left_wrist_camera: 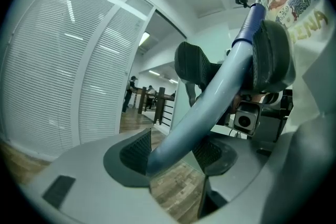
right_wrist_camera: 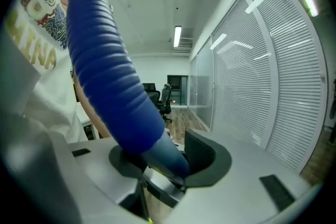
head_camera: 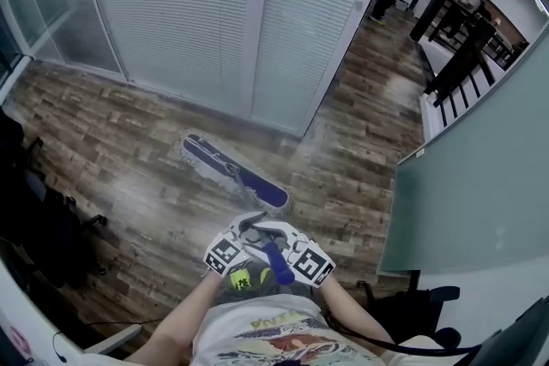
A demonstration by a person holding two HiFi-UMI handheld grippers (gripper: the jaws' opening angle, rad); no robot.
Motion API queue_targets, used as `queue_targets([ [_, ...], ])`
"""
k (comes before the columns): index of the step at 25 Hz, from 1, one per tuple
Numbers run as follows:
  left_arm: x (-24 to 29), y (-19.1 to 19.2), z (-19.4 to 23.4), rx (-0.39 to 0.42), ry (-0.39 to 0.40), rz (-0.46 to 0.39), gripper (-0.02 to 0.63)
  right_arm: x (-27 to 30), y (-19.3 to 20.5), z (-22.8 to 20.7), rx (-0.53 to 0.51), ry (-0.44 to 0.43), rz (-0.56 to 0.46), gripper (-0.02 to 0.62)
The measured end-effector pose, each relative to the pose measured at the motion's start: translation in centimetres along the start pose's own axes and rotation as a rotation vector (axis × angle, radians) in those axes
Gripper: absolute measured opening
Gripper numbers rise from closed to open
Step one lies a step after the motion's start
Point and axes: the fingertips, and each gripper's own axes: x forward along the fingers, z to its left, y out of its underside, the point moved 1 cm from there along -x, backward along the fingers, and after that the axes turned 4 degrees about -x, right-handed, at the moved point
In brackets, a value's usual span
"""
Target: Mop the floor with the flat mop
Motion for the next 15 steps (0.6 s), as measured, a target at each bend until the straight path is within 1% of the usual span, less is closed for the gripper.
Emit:
queue_targets([
  [2, 0.4, -0.3, 1.6, 0.011, 0.001, 0.004, 0.216, 0.8, 0.0, -1.4, 0.008, 0.011, -0.015, 0.163],
  [5, 1.5, -1.4, 4.7, 0.017, -0.002, -0.003, 0.216, 2.1, -0.3, -4.7, 0.016, 0.025, -0.040, 0.164],
  [10, 3.7, -3.1, 10.6, 0.009, -0.026, 0.001, 0.216, 4.6, -0.4, -10.6, 0.016, -0.004, -0.056, 0.170],
  [15, 7.4, -4.6, 18.0, 0.007, -0.049, 0.049, 0.216, 7.0, -0.1, -18.4, 0.005, -0.044, -0.047, 0.173],
])
